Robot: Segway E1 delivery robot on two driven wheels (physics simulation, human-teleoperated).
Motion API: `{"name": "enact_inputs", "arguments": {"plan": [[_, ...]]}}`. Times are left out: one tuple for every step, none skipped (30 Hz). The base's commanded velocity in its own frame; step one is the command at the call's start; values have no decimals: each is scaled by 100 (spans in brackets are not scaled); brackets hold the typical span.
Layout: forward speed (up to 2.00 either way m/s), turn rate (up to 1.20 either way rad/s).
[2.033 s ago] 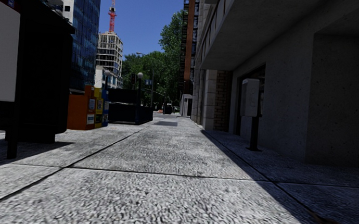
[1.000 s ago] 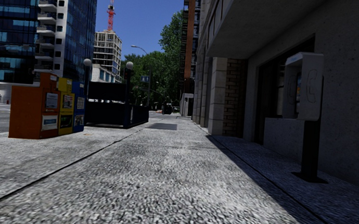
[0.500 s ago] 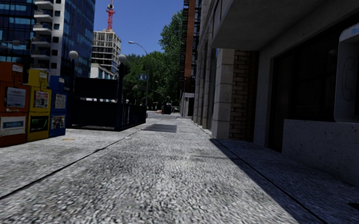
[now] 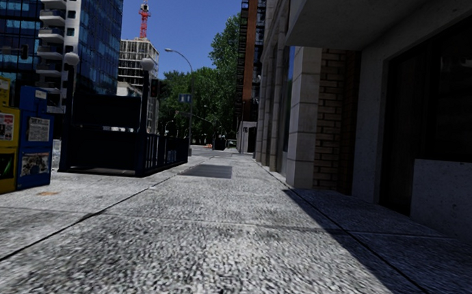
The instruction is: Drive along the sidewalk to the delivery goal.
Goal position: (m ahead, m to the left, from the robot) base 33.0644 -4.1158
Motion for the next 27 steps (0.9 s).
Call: {"name": "enact_inputs", "arguments": {"plan": [[200,0],[200,0],[200,0],[200,0],[200,0],[200,0],[200,0],[200,0],[200,0],[200,0],[200,0],[200,0],[200,0],[200,0],[200,0],[200,0],[200,0],[200,0],[200,0],[200,0],[200,0],[200,0],[200,0],[200,0],[200,0],[200,0],[200,0]]}}
